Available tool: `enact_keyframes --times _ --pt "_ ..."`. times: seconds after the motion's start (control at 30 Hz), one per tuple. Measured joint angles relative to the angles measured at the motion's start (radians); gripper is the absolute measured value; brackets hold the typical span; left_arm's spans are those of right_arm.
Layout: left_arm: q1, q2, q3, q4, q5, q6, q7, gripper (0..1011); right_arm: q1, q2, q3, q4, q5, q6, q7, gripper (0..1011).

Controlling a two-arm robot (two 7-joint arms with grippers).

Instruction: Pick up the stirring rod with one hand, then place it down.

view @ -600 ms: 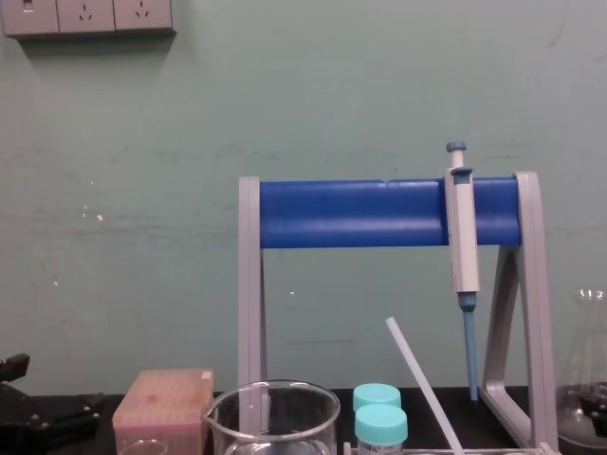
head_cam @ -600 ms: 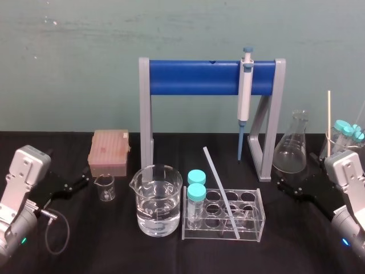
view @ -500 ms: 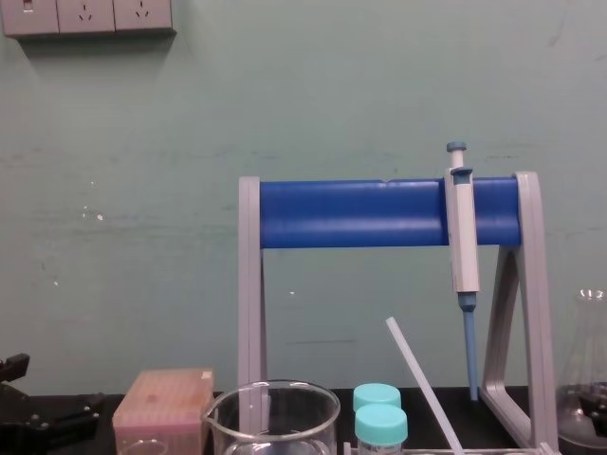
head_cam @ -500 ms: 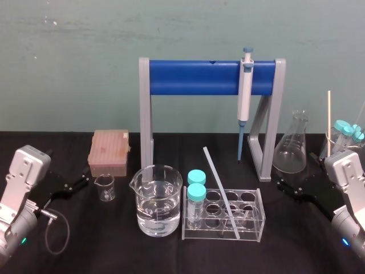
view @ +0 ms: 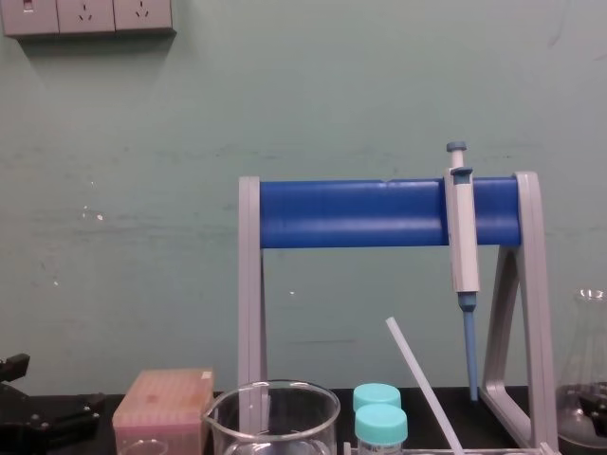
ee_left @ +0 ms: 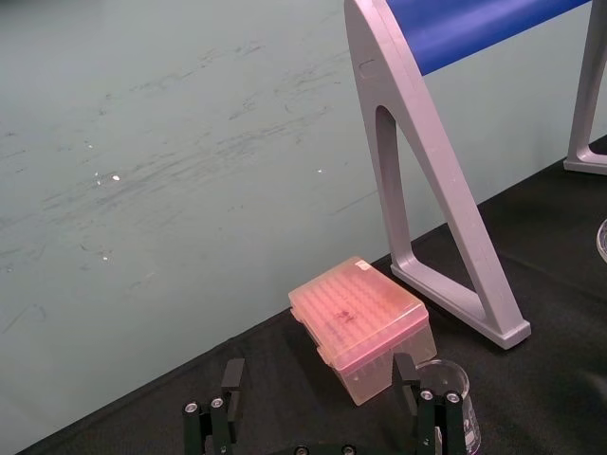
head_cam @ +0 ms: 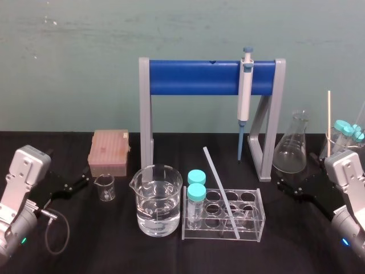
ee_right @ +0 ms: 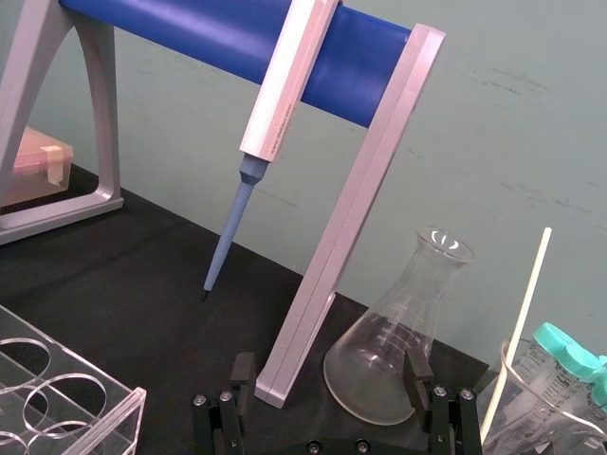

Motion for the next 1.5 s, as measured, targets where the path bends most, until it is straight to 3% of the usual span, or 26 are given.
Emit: enact_keyframes --times 1.5 --pt "0.000 0.000 0.000 0.000 0.000 0.000 0.000 1000 -0.002 -0.002 0.014 -0.001 -0.002 0.016 0.008 1002"
